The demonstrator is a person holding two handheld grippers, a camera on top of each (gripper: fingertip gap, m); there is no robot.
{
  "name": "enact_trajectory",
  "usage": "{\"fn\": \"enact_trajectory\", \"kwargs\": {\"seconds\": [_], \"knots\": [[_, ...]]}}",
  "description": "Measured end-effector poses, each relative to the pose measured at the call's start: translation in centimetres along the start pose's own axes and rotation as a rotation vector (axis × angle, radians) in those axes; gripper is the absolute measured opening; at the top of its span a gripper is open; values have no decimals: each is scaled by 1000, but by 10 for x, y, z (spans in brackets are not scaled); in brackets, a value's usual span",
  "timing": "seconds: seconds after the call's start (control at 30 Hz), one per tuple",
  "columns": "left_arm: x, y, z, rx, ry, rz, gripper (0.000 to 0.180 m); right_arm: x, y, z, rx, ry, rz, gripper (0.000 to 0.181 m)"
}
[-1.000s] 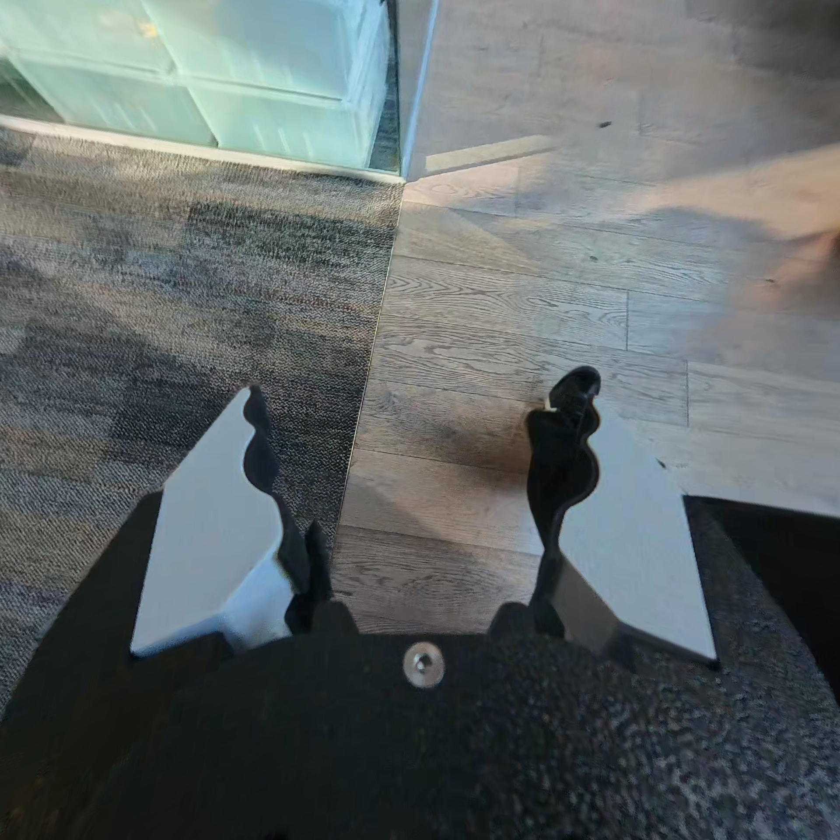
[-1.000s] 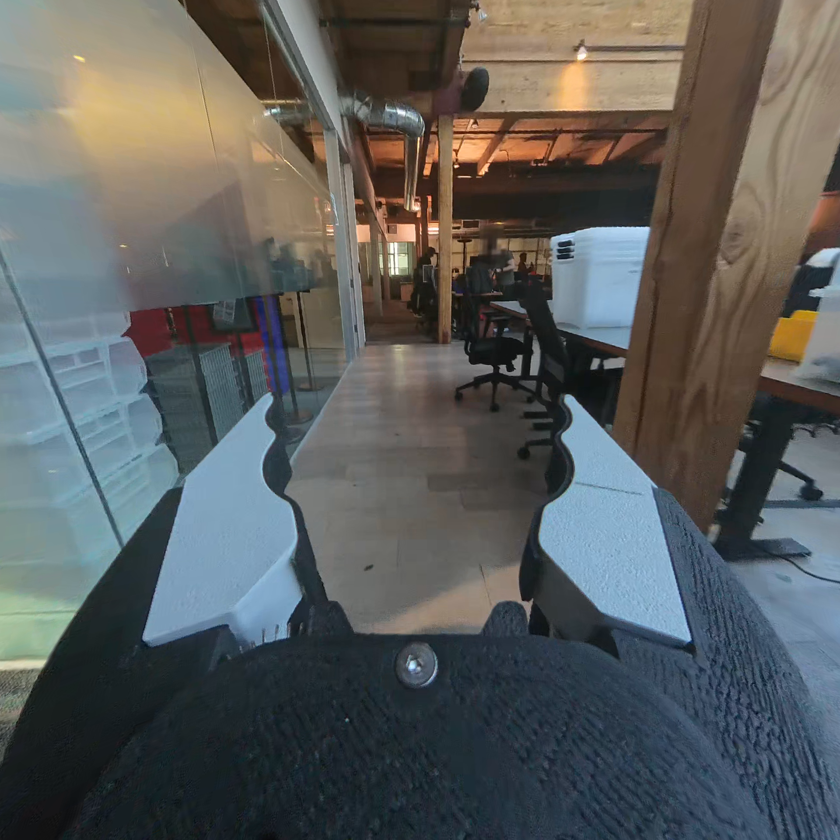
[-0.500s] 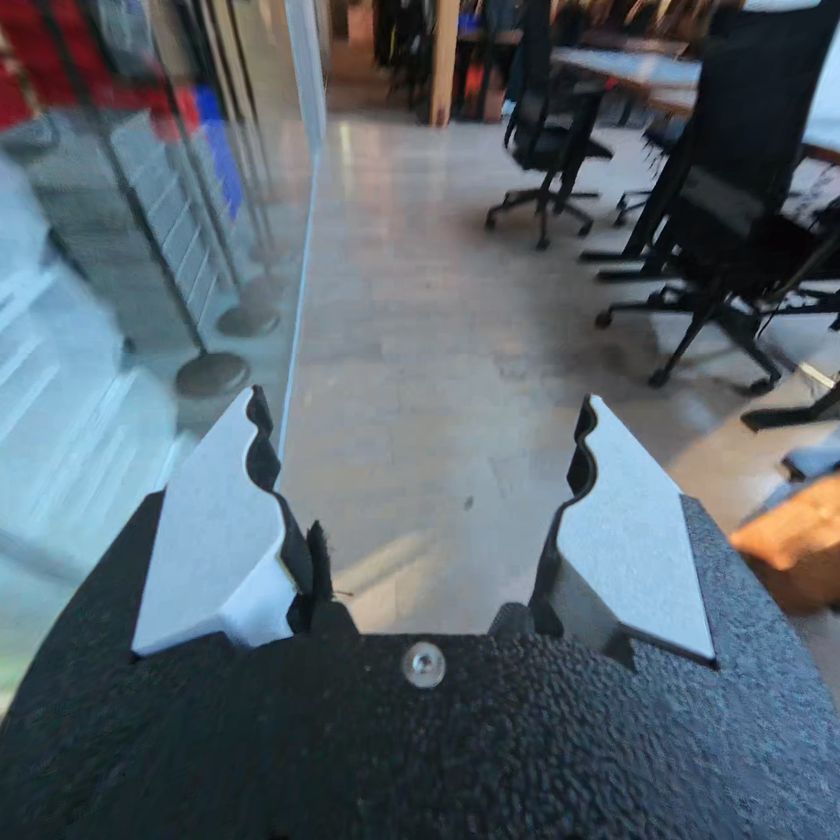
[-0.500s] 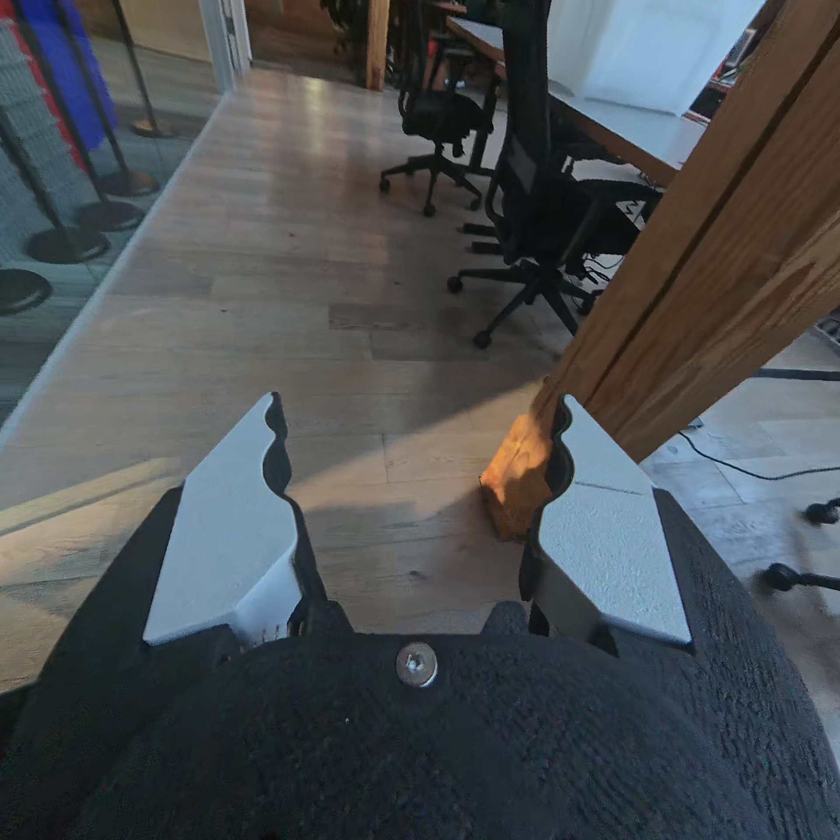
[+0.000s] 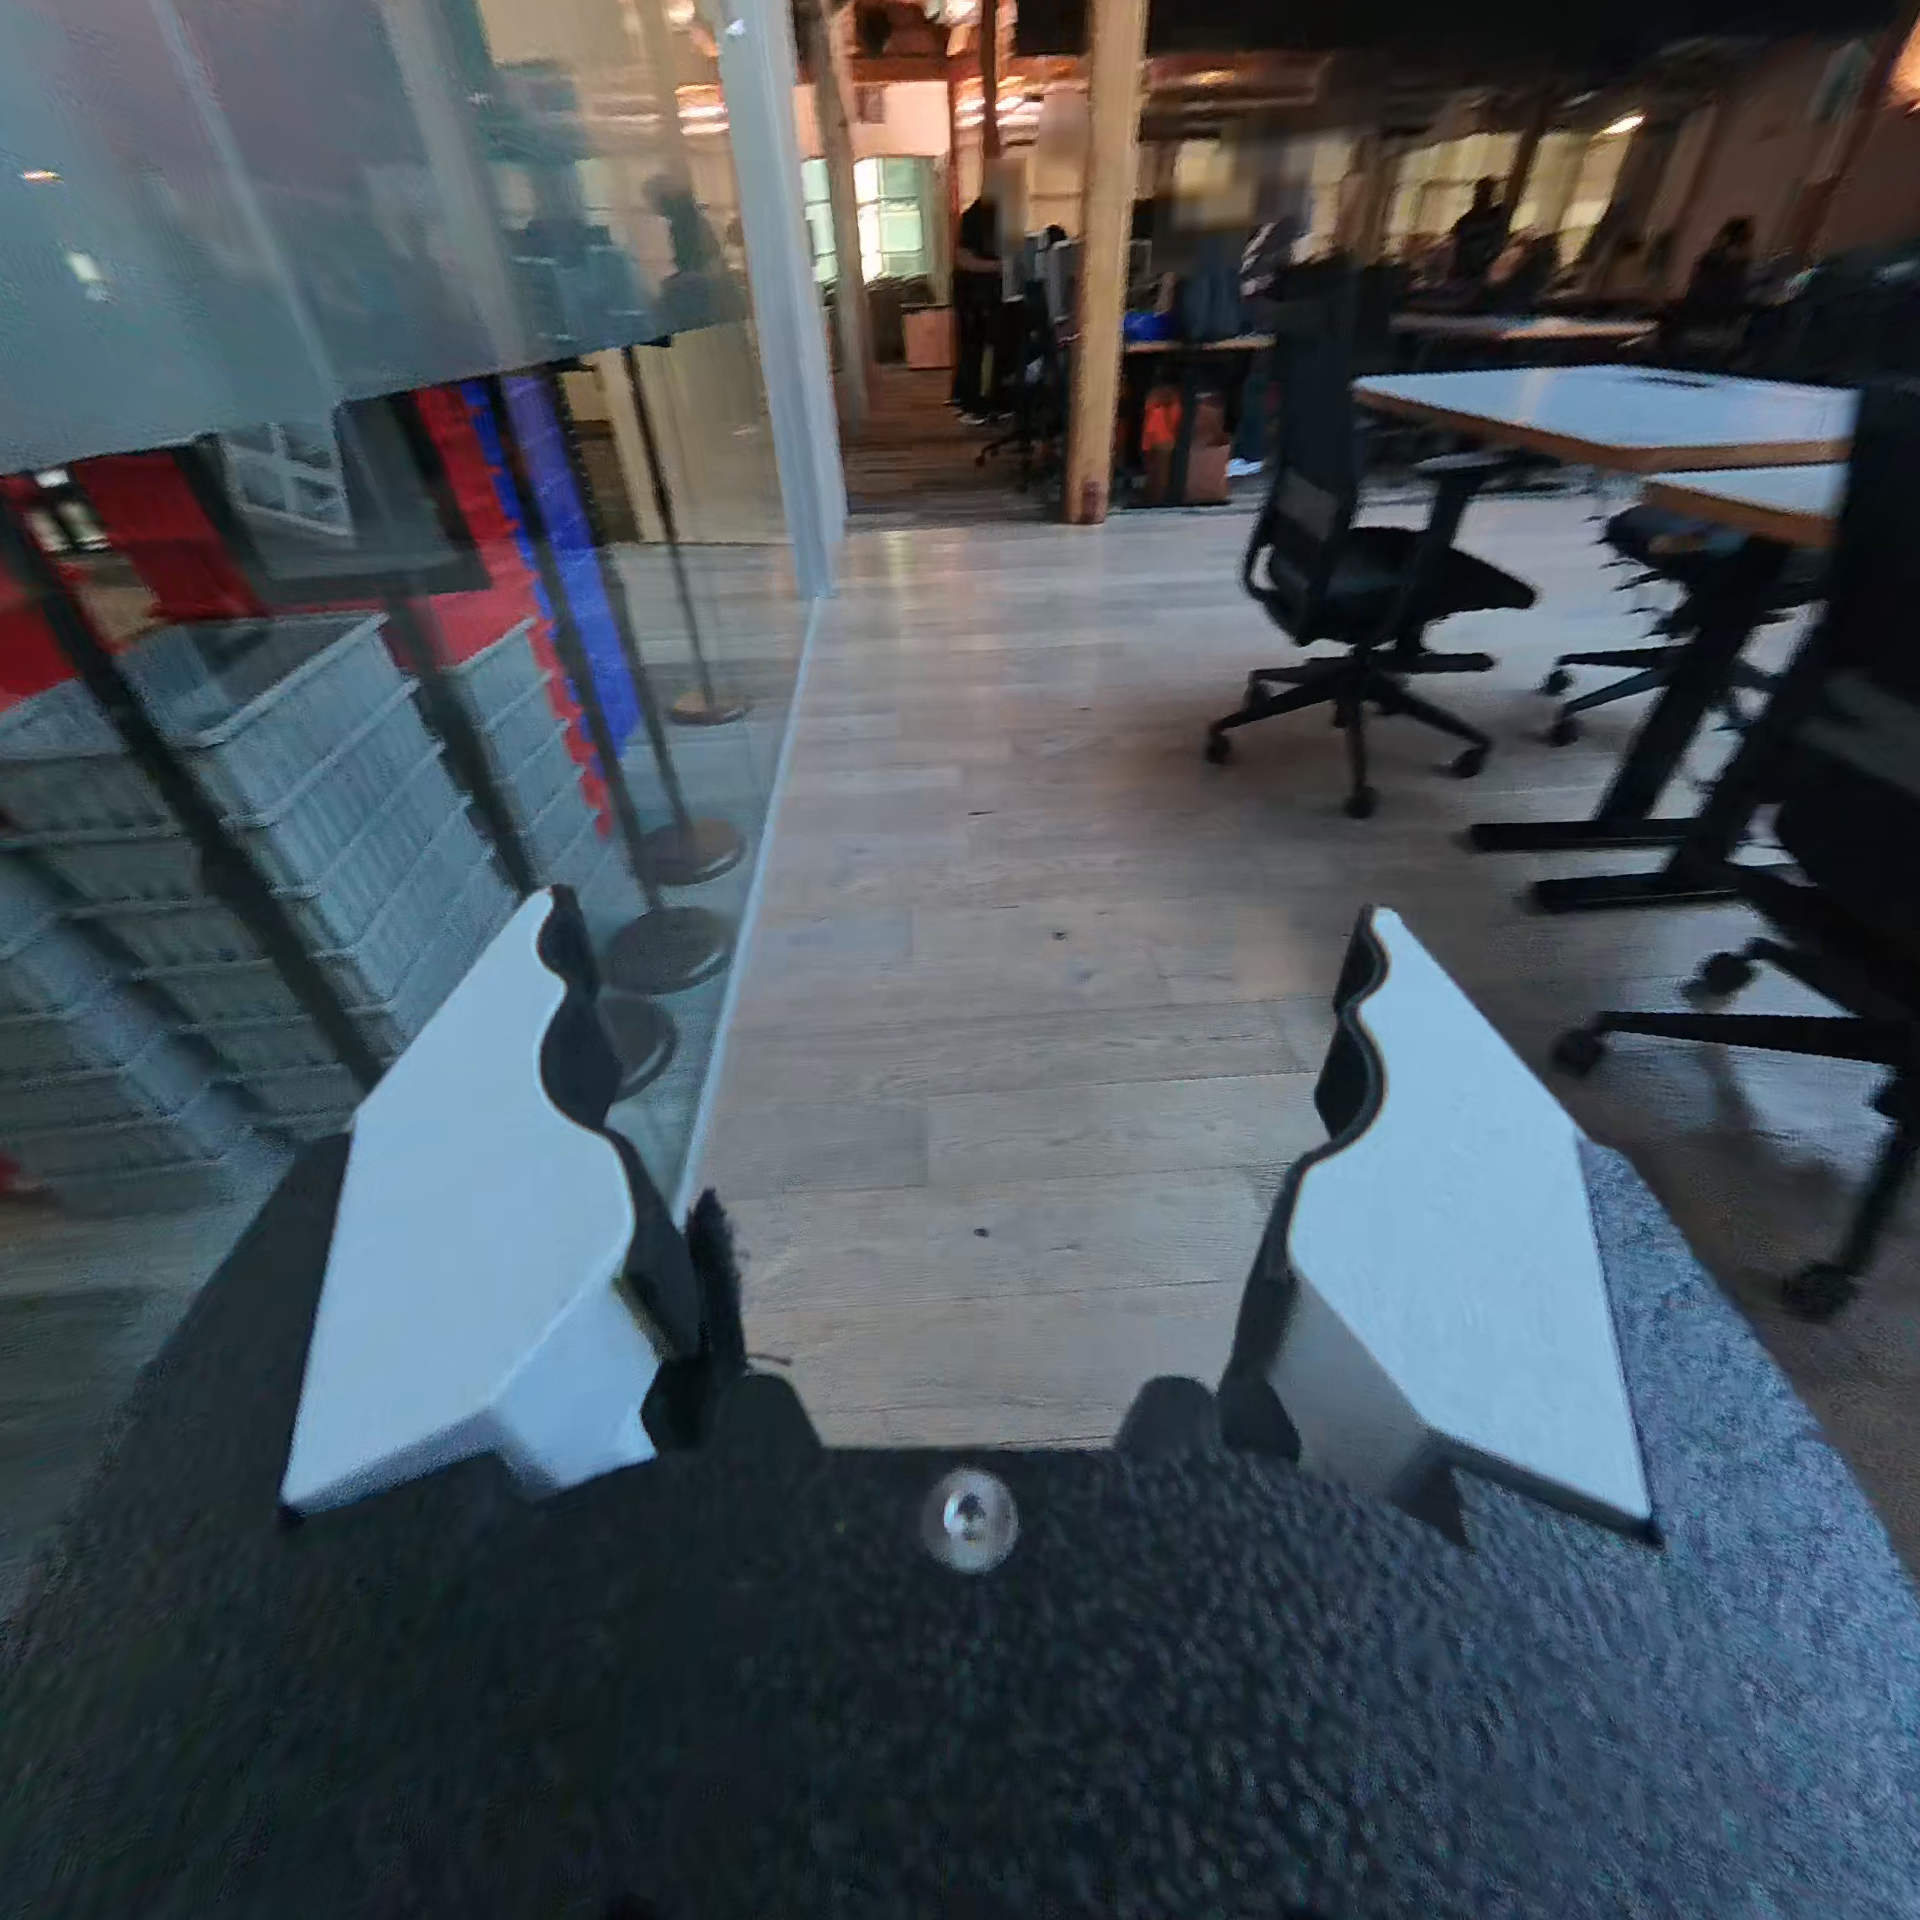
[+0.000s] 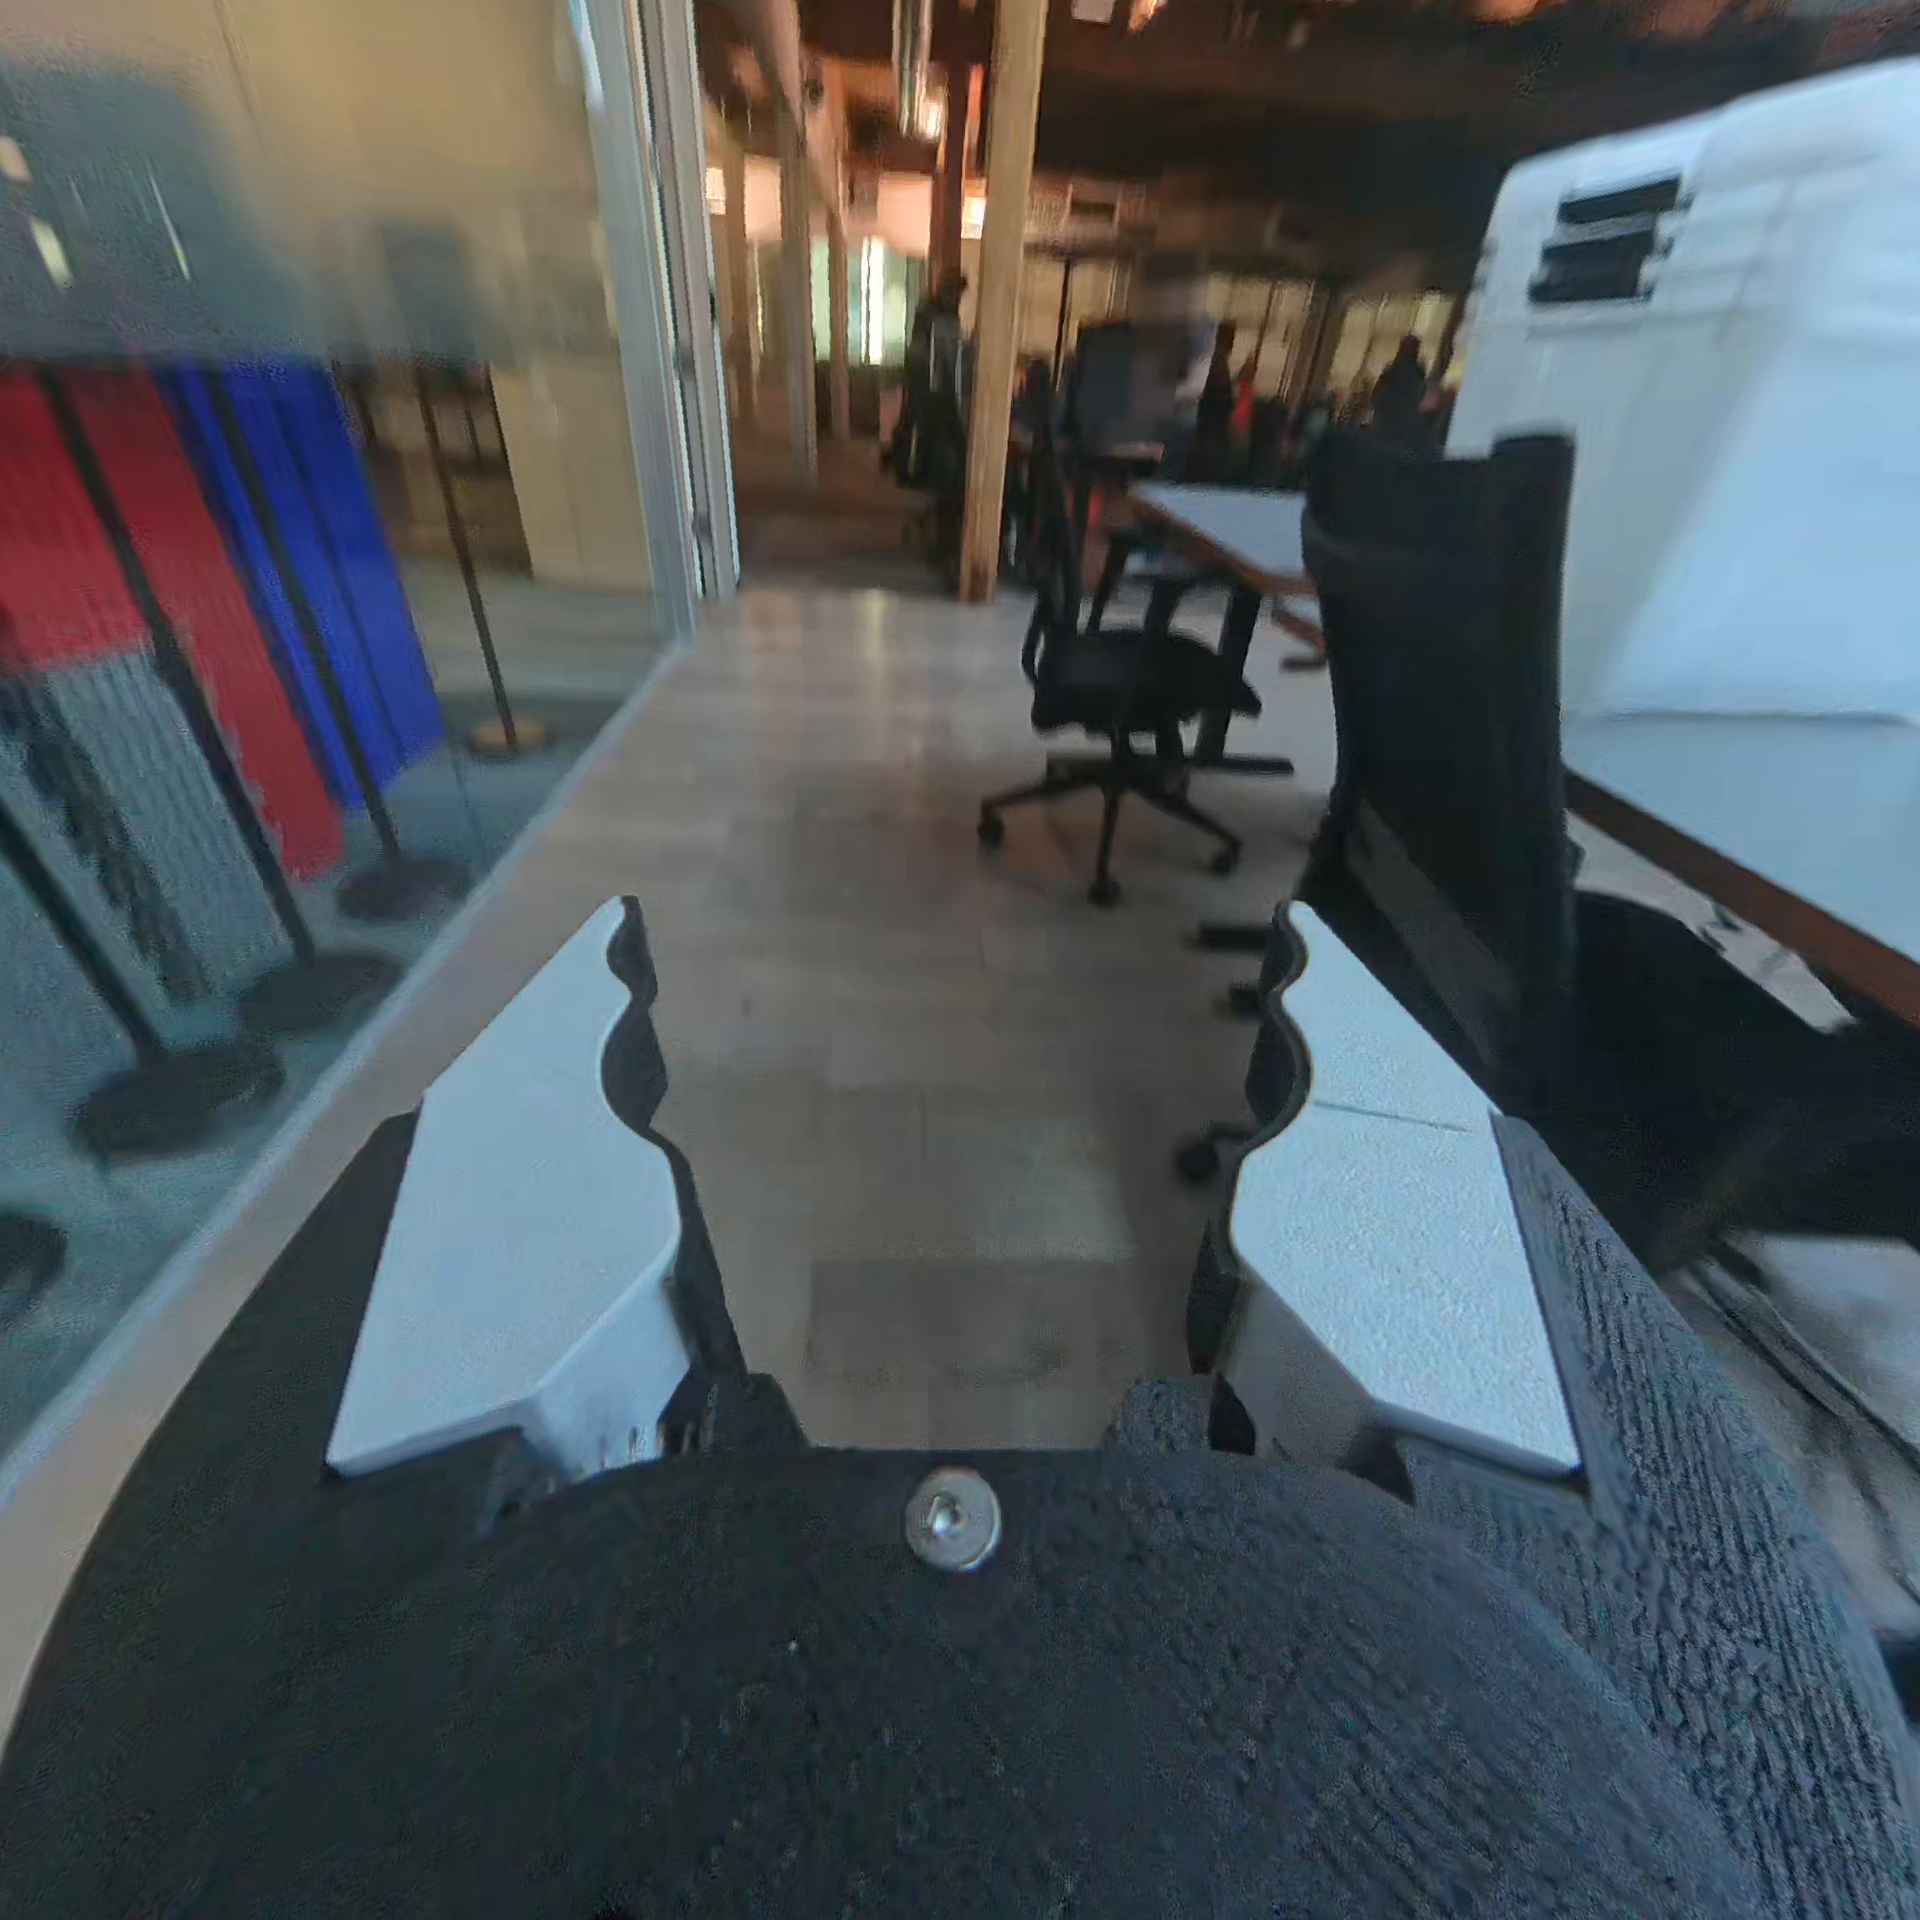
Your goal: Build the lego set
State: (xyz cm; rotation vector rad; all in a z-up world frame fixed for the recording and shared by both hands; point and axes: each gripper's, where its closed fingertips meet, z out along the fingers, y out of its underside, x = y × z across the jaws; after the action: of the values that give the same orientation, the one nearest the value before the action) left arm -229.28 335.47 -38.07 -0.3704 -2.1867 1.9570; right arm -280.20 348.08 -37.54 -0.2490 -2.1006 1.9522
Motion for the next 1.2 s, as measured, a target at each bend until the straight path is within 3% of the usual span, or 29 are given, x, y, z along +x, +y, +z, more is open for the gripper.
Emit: {"fn": "enact_trajectory", "kwargs": {"seconds": [0.1, 0.2, 0.37, 0.67, 0.83, 0.97, 1.1, 1.2], "knots": [[-49, 25, 62, -87, -168, -7, 139, -21, -99, 146, 259, 12, 193, 115], [-86, 54, 132, -145, -285, -61, 141, -56, -153, 267, 381, -45, 260, 116], [-107, 50, 316, -209, -292, -58, 143, -66, -140, 433, 255, -39, 39, 114], [1, -128, 759, 89, 86, 2, 142, 39, -92, 609, 55, 143, -152, 112], [61, -182, 950, 232, 117, -82, 143, 65, -36, 751, -48, 141, -201, 112], [96, -154, 1074, 94, 118, -142, 143, 37, -48, 943, -35, 5, -114, 113], [95, -171, 1164, 121, 78, -1, 135, -34, -132, 1136, 155, -222, -80, 114], [58, -166, 1220, 86, -33, -4, 135, -85, -196, 1256, 289, -360, -57, 114]]}}
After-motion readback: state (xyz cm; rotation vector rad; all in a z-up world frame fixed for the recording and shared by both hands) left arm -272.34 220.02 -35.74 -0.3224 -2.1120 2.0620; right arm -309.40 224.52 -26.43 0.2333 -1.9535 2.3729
